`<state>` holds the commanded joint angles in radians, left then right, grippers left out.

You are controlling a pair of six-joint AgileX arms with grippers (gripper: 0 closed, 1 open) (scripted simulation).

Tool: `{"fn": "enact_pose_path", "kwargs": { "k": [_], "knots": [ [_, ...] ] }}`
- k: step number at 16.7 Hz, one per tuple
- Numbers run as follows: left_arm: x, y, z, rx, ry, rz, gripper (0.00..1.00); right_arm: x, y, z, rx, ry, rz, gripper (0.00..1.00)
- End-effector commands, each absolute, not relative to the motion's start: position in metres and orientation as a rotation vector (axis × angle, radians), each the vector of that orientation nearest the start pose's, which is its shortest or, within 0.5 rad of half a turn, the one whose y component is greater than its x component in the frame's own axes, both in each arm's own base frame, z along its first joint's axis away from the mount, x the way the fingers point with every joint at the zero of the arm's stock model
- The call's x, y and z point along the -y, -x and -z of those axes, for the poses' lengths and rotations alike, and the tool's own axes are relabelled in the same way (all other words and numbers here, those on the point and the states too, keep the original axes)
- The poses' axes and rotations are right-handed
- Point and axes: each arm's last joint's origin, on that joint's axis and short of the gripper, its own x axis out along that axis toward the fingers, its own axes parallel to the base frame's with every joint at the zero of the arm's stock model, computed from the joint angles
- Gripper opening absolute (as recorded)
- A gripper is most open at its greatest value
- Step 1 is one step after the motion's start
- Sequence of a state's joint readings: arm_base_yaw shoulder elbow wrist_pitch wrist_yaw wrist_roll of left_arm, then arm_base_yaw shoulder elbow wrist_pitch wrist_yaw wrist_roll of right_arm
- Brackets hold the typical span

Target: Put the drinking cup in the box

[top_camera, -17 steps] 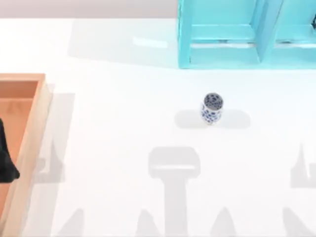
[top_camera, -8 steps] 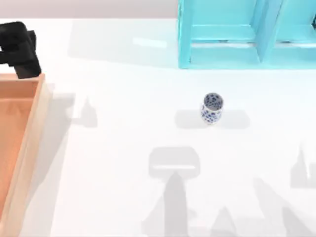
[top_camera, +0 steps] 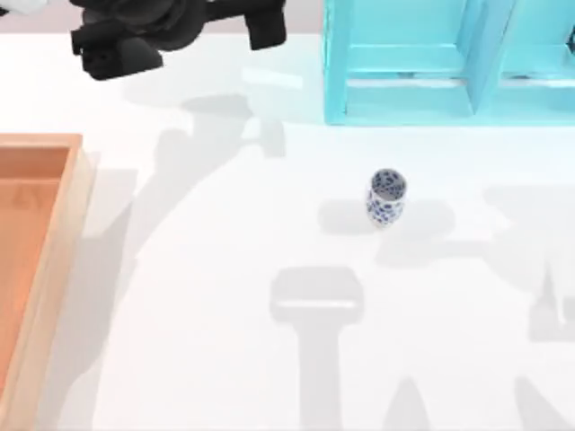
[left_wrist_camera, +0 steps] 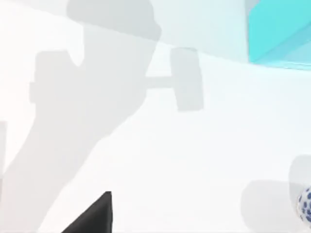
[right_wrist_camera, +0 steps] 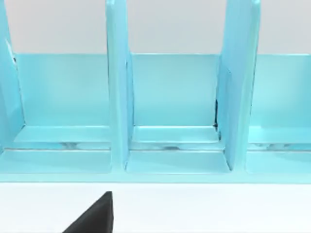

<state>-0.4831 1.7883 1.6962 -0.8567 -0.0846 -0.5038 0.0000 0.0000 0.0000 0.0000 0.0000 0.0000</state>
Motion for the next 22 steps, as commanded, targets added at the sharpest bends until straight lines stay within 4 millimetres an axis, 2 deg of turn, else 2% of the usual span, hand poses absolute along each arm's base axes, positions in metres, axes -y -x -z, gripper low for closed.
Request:
{"fn": "enact_pose_path", "kwargs": {
  "k": [2, 5, 8, 11, 13, 16, 22],
  "knots": [
    [0.212, -0.368, -0.294, -1.083, 0.168, 0.093, 1.0, 0.001, -0.106, -0.16, 0.0, 0.0, 0.0, 1.0],
    [0.263, -0.379, -0.267, -1.191, 0.113, 0.059, 1.0, 0.001, -0.106, -0.16, 0.0, 0.0, 0.0, 1.0],
    [0.305, -0.378, -0.249, -1.244, 0.064, 0.038, 1.0, 0.001, -0.106, -0.16, 0.0, 0.0, 0.0, 1.0],
    [0.337, -0.369, -0.235, -1.267, 0.025, 0.024, 1.0, 0.001, -0.106, -0.16, 0.0, 0.0, 0.0, 1.0],
    [0.352, -0.362, -0.23, -1.273, 0.005, 0.019, 1.0, 0.001, -0.106, -0.16, 0.0, 0.0, 0.0, 1.0],
    [0.364, -0.354, -0.228, -1.273, -0.012, 0.017, 1.0, 0.001, -0.106, -0.16, 0.0, 0.0, 0.0, 1.0],
    [0.364, -0.355, -0.228, -1.272, -0.009, 0.015, 1.0, 0.001, -0.106, -0.16, 0.0, 0.0, 0.0, 1.0]
  ]
}}
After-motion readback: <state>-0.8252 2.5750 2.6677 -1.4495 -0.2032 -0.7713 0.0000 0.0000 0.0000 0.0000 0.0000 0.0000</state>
